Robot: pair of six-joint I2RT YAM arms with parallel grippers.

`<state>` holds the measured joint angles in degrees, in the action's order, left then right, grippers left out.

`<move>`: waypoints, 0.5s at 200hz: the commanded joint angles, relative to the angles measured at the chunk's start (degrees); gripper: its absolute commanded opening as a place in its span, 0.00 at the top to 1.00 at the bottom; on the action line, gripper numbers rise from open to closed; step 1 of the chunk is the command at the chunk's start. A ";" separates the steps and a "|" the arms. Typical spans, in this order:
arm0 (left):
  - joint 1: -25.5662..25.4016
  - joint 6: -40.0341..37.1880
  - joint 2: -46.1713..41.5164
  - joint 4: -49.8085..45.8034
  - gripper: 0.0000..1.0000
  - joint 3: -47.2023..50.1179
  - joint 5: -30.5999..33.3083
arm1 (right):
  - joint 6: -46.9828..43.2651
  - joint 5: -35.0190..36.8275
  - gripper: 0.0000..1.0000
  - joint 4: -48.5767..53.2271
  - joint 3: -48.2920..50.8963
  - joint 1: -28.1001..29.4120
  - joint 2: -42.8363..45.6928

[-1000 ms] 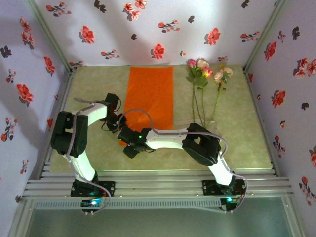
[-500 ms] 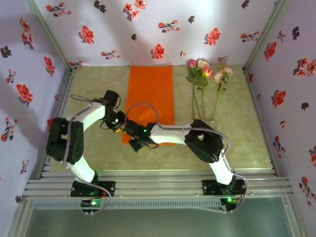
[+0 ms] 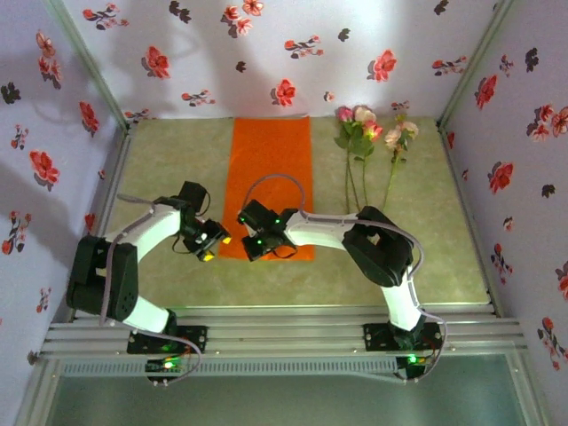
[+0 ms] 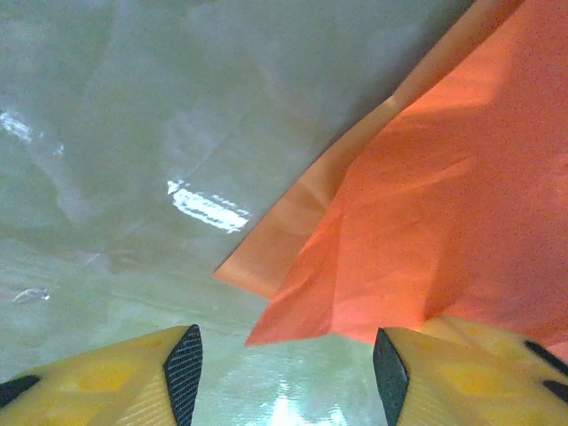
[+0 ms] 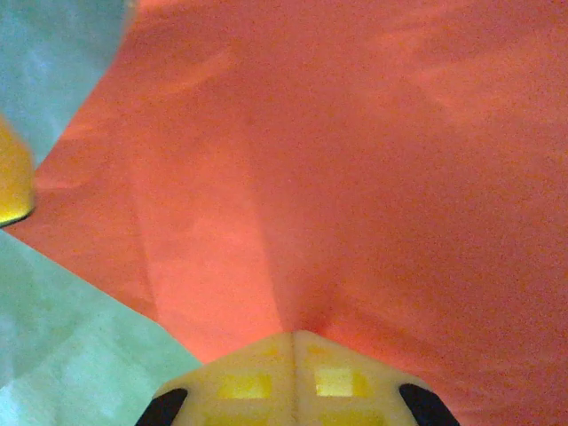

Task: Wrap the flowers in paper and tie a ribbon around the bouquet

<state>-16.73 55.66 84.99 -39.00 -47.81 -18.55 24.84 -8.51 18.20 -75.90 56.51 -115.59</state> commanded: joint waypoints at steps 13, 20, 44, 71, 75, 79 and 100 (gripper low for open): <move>-0.24 2.42 -2.08 3.41 0.44 2.55 -2.14 | 4.97 -3.34 1.00 0.69 0.28 -3.05 -1.16; -0.30 2.82 -1.90 4.79 0.44 3.08 -2.64 | 5.29 -3.74 1.00 0.70 0.14 -3.07 -1.84; -0.41 3.36 -0.82 8.14 0.46 3.60 -3.19 | 6.64 -4.44 1.00 0.04 0.56 -3.16 -3.08; -0.49 4.15 0.38 10.88 0.52 4.12 -3.40 | 7.33 -4.66 1.00 -0.55 1.36 -3.25 -3.40; -0.48 4.27 0.49 11.14 0.52 4.21 -3.46 | 7.38 -4.67 1.00 -0.58 1.44 -3.25 -3.37; -0.53 4.36 0.59 11.30 0.53 4.28 -3.57 | 7.37 -4.65 1.00 -0.54 1.45 -3.25 -3.45; -0.99 4.55 0.91 12.02 0.59 4.35 -3.72 | 7.42 -4.69 1.00 -0.60 1.45 -3.42 -3.50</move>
<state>-16.86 58.89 85.01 -28.86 -44.21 -21.12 30.76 -12.49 16.82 -75.53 53.12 -116.38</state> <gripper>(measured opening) 0.438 0.064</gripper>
